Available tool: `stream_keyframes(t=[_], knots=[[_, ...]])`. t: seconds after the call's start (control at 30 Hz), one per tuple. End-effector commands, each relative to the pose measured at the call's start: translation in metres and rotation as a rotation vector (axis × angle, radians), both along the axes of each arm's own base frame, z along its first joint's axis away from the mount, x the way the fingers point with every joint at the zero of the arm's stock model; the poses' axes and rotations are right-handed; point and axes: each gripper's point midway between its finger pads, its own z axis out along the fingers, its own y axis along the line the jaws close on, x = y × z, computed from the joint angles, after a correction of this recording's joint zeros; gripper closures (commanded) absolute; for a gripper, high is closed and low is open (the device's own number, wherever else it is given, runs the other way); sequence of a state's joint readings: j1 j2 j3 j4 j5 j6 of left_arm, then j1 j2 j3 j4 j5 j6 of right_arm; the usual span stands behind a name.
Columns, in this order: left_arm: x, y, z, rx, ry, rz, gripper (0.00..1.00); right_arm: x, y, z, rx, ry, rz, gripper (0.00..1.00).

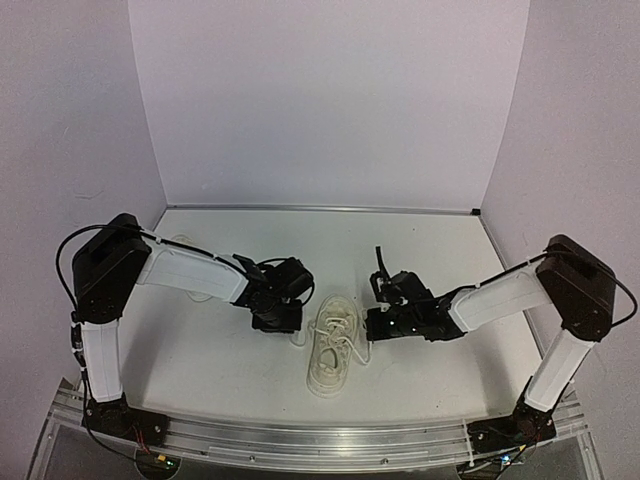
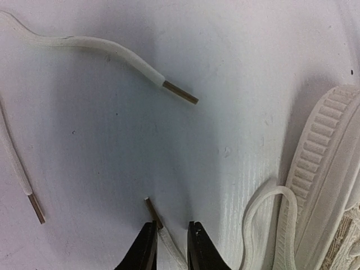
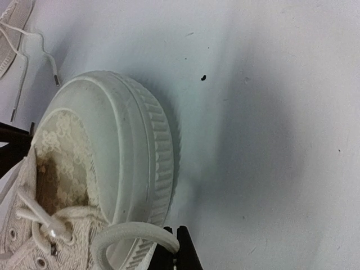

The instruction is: Tie the shoes

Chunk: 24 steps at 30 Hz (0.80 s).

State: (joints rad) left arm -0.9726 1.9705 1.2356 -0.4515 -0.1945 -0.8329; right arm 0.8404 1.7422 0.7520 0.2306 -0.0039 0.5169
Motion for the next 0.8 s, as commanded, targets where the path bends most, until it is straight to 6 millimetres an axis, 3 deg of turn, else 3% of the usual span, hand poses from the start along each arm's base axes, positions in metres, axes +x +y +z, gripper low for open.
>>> stream_keyframes(t=[0.0,0.27,0.5,0.77], knots=[[-0.009,0.013,-0.025,0.142,0.076,-0.03,0.85,-0.007,-0.001,0.022,0.053,-0.017,0.001,1.0],[-0.017,0.022,-0.051,0.26,0.163,-0.076,0.86,-0.014,-0.002,0.025,0.065,0.004,0.02,1.0],[-0.022,0.028,-0.062,0.333,0.209,-0.132,0.78,-0.019,-0.004,0.023,0.067,0.014,0.029,1.0],[-0.031,0.044,-0.079,0.421,0.257,-0.163,0.94,-0.02,-0.008,0.026,0.068,0.004,0.022,1.0]])
